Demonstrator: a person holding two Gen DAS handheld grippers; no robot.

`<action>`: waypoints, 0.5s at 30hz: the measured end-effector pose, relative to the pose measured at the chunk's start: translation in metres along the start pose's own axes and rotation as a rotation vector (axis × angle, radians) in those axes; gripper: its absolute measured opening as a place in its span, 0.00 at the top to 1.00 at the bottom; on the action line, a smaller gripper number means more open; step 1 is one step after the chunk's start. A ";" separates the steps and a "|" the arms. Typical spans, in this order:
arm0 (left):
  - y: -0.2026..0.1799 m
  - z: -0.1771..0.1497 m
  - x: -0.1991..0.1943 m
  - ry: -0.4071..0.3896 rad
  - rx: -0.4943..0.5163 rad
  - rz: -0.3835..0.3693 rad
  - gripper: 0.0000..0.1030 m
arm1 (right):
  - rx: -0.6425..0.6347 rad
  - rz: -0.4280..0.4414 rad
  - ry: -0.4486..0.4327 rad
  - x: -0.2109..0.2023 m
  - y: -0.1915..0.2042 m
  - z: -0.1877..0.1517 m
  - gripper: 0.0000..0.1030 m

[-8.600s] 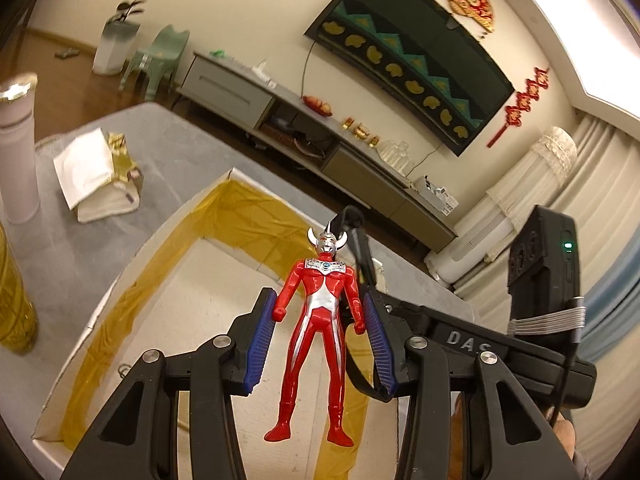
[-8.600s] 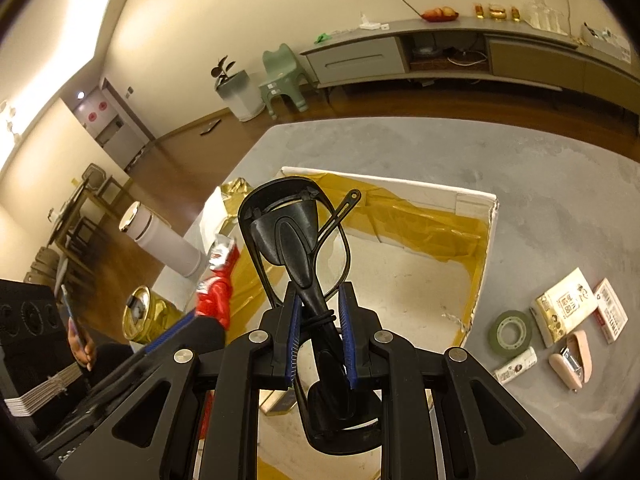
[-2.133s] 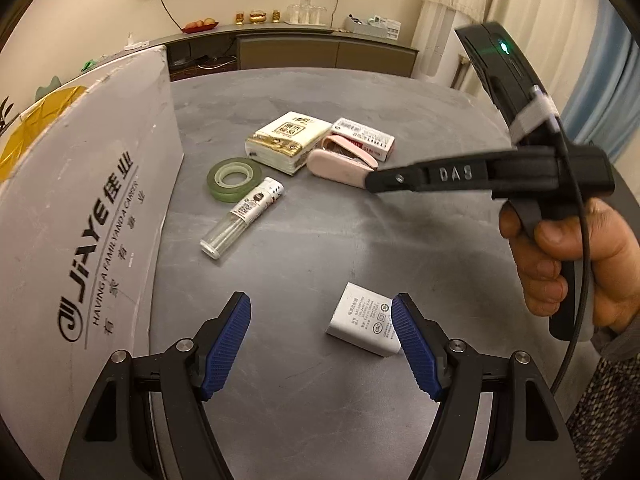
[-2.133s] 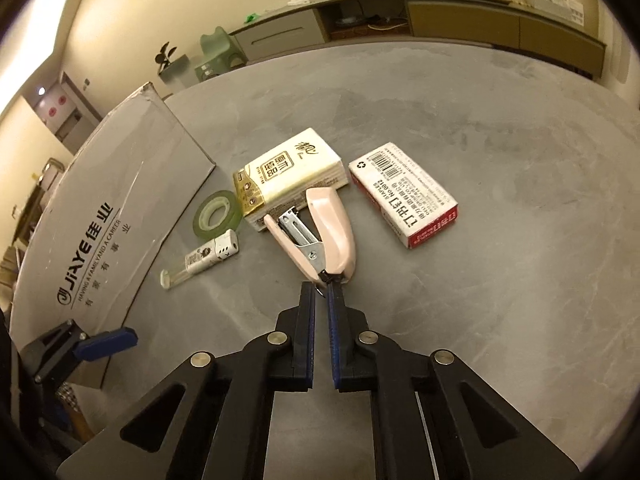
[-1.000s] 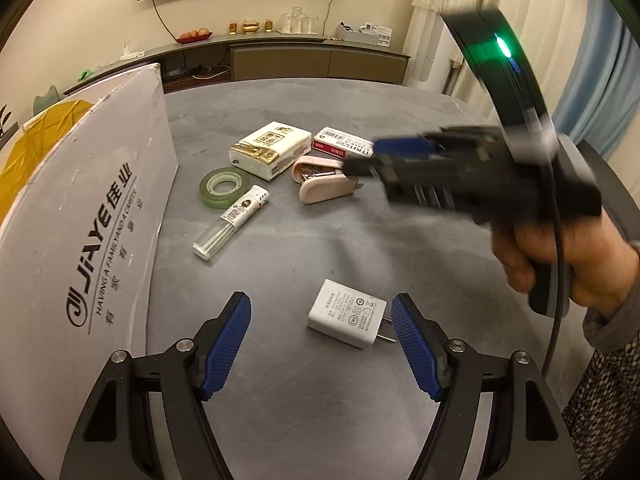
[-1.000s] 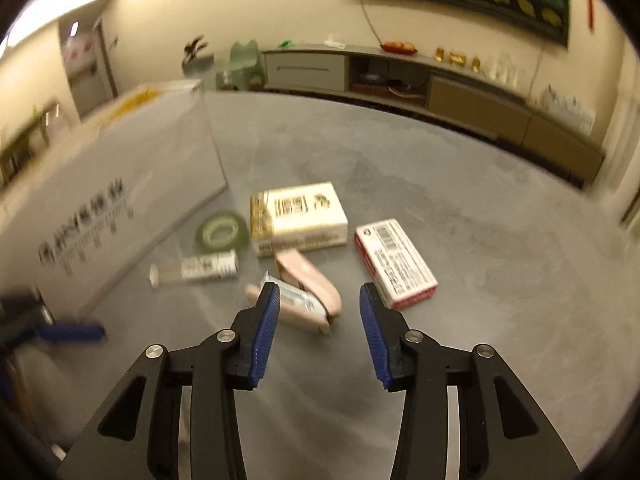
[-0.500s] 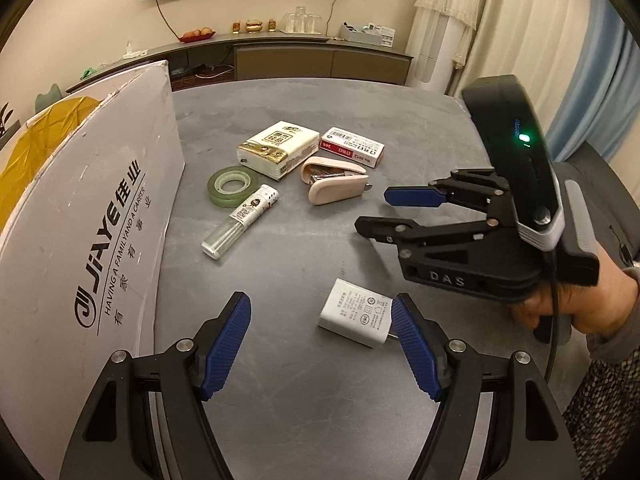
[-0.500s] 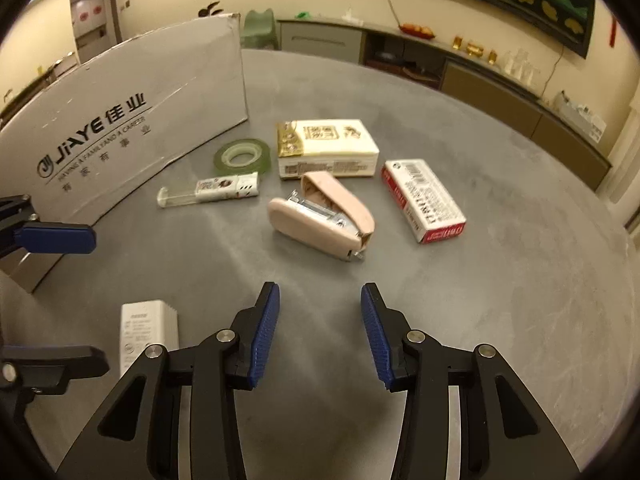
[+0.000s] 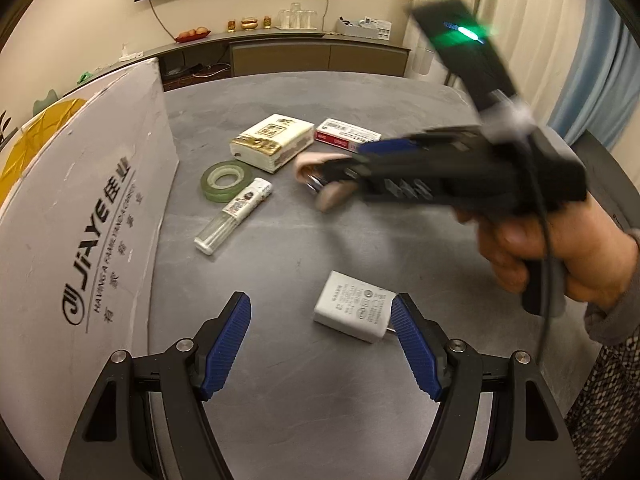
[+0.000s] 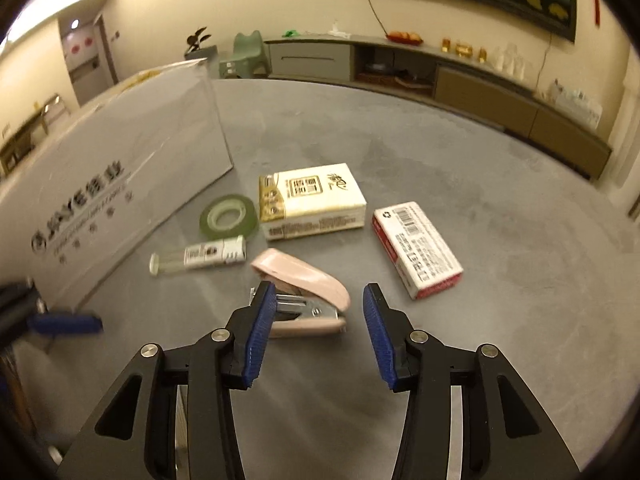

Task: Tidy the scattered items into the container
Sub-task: 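Grasp and lift the pink stapler with the right tool while the left tool closes on the white charger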

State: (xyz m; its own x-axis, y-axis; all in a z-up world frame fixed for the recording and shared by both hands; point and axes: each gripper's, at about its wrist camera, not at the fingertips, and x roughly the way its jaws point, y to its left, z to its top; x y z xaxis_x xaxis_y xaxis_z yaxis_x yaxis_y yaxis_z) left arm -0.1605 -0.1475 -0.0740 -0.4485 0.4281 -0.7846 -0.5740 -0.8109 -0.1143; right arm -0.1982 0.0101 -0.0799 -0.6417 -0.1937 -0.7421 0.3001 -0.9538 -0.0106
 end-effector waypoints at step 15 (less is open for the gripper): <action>-0.007 -0.006 -0.003 -0.013 0.037 0.002 0.28 | 0.133 0.011 0.027 -0.032 -0.014 -0.057 0.70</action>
State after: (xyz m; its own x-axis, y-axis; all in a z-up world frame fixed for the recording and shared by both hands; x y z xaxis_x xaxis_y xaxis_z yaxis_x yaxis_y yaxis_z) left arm -0.1517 -0.1454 -0.0746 -0.4587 0.4317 -0.7766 -0.5979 -0.7965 -0.0896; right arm -0.1416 0.0427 -0.0944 -0.6191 -0.1999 -0.7594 0.2098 -0.9740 0.0854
